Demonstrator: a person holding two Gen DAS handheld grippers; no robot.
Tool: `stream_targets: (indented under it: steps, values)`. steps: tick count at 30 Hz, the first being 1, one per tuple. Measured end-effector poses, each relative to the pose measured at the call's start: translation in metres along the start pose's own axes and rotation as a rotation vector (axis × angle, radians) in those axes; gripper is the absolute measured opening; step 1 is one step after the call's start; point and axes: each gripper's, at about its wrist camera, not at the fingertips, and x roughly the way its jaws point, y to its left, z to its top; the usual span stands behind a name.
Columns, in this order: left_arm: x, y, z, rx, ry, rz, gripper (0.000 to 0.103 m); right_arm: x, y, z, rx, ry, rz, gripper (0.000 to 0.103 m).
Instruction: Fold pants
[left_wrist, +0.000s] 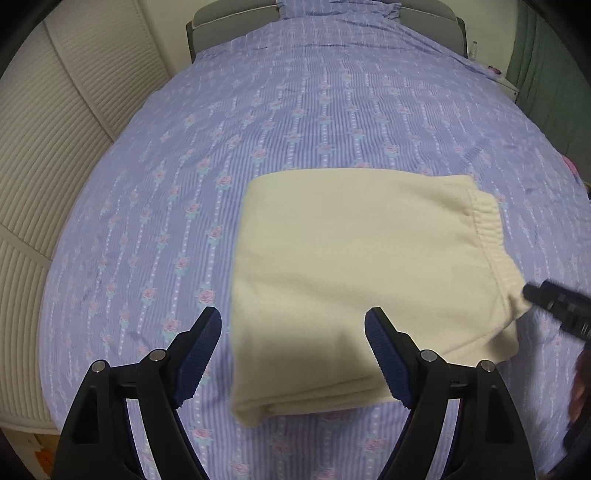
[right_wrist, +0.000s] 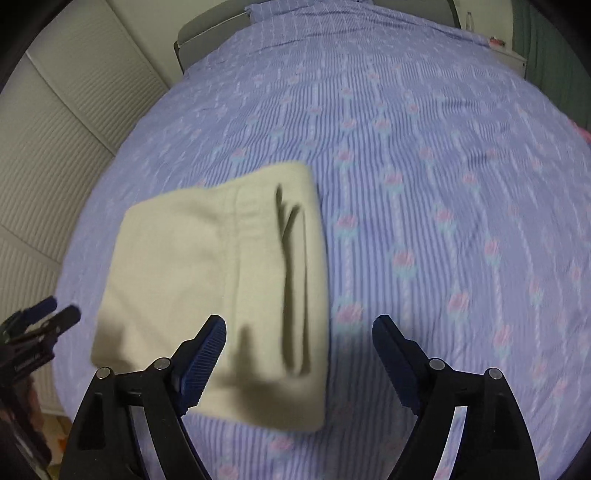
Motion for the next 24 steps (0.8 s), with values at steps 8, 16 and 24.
stream_targets:
  steps: [8, 16, 24]
  values:
    - [-0.004, -0.007, -0.008, -0.012, 0.018, 0.025, 0.080, 0.040, -0.004, -0.008, 0.088, 0.034, 0.089, 0.083]
    - [-0.002, -0.008, -0.017, -0.024, 0.028, 0.042, 0.080, 0.077, -0.044, -0.021, 0.311, 0.133, 0.294, 0.084]
    - [0.009, 0.000, -0.022, -0.048, 0.050, 0.027, 0.080, 0.085, -0.042, -0.022, 0.388, 0.169, 0.347, 0.058]
